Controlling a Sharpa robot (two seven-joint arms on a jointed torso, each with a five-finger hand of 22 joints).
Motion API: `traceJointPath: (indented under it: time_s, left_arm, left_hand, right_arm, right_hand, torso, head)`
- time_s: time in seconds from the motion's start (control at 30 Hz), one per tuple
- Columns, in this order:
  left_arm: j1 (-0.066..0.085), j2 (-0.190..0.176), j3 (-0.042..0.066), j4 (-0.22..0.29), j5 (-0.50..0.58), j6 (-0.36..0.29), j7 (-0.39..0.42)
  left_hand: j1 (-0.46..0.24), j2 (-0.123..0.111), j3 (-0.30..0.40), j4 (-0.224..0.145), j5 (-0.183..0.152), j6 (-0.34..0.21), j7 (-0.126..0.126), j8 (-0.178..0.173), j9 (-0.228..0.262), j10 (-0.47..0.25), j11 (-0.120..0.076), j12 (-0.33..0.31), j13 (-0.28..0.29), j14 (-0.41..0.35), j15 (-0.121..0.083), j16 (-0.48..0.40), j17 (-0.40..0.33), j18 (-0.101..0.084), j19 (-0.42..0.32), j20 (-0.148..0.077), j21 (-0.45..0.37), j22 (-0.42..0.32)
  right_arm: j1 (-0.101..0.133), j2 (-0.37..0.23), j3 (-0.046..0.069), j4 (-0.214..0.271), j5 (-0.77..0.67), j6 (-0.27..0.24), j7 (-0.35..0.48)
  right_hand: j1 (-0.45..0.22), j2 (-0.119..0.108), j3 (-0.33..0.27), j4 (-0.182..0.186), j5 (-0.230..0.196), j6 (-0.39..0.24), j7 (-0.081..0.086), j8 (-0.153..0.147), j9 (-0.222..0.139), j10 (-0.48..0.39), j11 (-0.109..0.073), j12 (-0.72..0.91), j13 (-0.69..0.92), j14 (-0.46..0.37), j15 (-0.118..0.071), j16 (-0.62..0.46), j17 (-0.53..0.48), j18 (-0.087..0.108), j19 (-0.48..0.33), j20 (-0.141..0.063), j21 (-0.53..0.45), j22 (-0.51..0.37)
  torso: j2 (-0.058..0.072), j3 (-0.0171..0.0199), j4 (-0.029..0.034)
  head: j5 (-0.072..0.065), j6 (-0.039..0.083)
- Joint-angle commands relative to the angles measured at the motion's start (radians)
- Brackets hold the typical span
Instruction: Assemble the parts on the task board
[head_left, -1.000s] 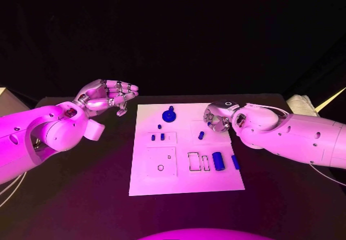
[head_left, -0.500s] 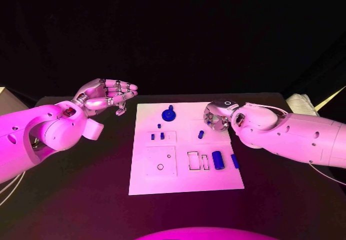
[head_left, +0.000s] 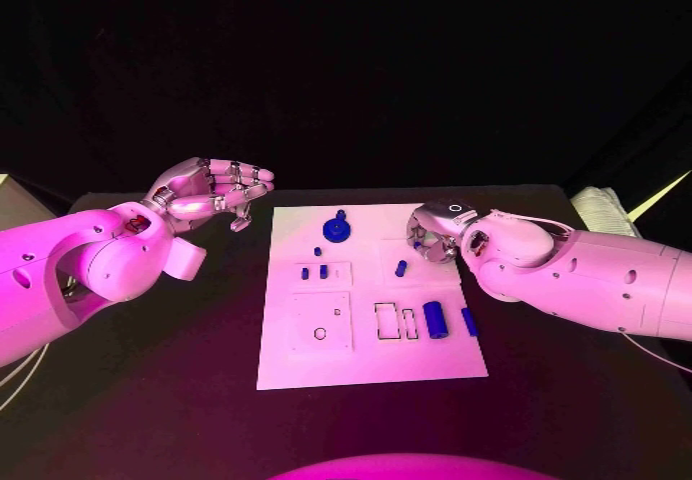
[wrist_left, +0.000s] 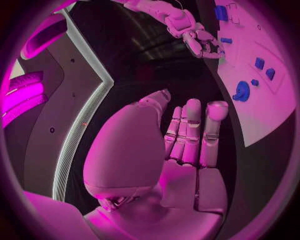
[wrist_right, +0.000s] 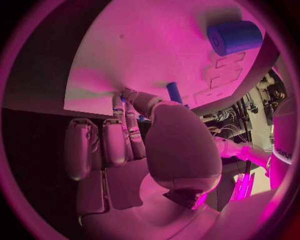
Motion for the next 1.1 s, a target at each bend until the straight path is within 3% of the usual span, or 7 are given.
traceJointPath:
  time_s: [0.03,0.53,0.83,0.93,1.1]
  left_arm:
    - [0.000,0.000,0.001,0.001,0.007,0.014,0.001]
    - [0.000,0.001,0.001,-0.009,0.007,0.016,-0.001]
    - [0.000,0.003,0.001,-0.009,0.007,0.017,-0.002]
    - [0.000,0.005,0.001,-0.008,0.007,0.017,-0.001]
    - [0.000,0.009,0.001,-0.003,0.007,0.018,-0.002]
  left_hand:
    - [-0.009,0.000,0.006,-0.002,-0.004,-0.007,-0.002,0.002,-0.001,-0.005,0.001,0.003,-0.001,0.004,0.007,-0.006,0.002,-0.005,0.006,0.001,0.004,0.000]
    - [-0.010,0.000,0.008,-0.004,-0.004,-0.011,0.000,0.001,-0.002,-0.008,0.002,0.003,-0.002,0.004,0.007,-0.006,0.002,-0.005,0.005,0.001,0.003,-0.001]
    - [-0.010,0.000,0.008,-0.005,-0.003,-0.012,0.000,0.001,-0.002,-0.009,0.002,0.003,-0.002,0.003,0.007,-0.006,0.002,-0.005,0.005,0.001,0.003,0.000]
    - [-0.010,0.000,0.008,-0.005,-0.003,-0.012,0.000,0.001,-0.002,-0.009,0.002,0.003,-0.002,0.003,0.007,-0.006,0.002,-0.005,0.005,0.001,0.003,0.000]
    - [-0.010,0.000,0.009,-0.006,-0.003,-0.013,0.000,0.001,-0.002,-0.010,0.003,0.003,-0.002,0.003,0.008,-0.006,0.002,-0.005,0.005,0.002,0.004,0.000]
  right_arm:
    - [0.000,-0.007,0.001,0.007,-0.024,-0.045,-0.021]
    - [0.012,-0.058,0.016,0.068,0.066,-0.138,0.022]
    - [0.021,-0.088,0.020,0.189,0.113,-0.159,0.040]
    - [0.018,-0.079,0.020,0.231,0.118,-0.155,0.041]
    - [0.009,-0.045,0.019,0.278,0.113,-0.138,0.037]
  right_hand:
    - [0.008,0.015,0.007,0.000,-0.005,0.005,0.002,0.005,0.002,0.052,-0.046,0.006,0.068,0.042,-0.005,0.004,0.000,-0.011,0.023,-0.004,0.004,0.069]
    - [0.005,0.012,0.007,-0.001,-0.005,0.007,0.002,0.007,0.003,0.053,-0.047,0.006,0.072,0.043,-0.005,0.005,0.000,-0.012,0.024,-0.004,0.008,0.073]
    - [0.003,0.011,0.008,-0.002,-0.003,0.007,0.002,0.007,0.004,0.052,-0.046,0.006,0.073,0.043,-0.005,0.006,0.001,-0.012,0.024,-0.004,0.007,0.073]
    - [0.003,0.010,0.008,-0.002,-0.001,0.007,0.002,0.007,0.004,0.052,-0.046,0.006,0.074,0.042,-0.005,0.006,0.000,-0.012,0.025,-0.004,0.009,0.075]
    - [0.003,0.010,0.009,-0.003,0.001,0.006,0.002,0.006,0.004,0.051,-0.046,0.005,0.075,0.042,-0.005,0.005,-0.002,-0.012,0.024,-0.004,0.008,0.074]
  torso:
    - [-0.001,-0.0003,0.0001]
    - [0.000,0.0001,-0.0003]
    - [0.000,-0.0002,-0.0023]
    - [0.000,0.0007,-0.0019]
    - [-0.002,-0.0022,0.0004]
  head:
    - [0.001,0.000]
    - [0.002,0.003]
    - [0.012,0.004]
    - [0.017,0.002]
    - [0.033,-0.003]
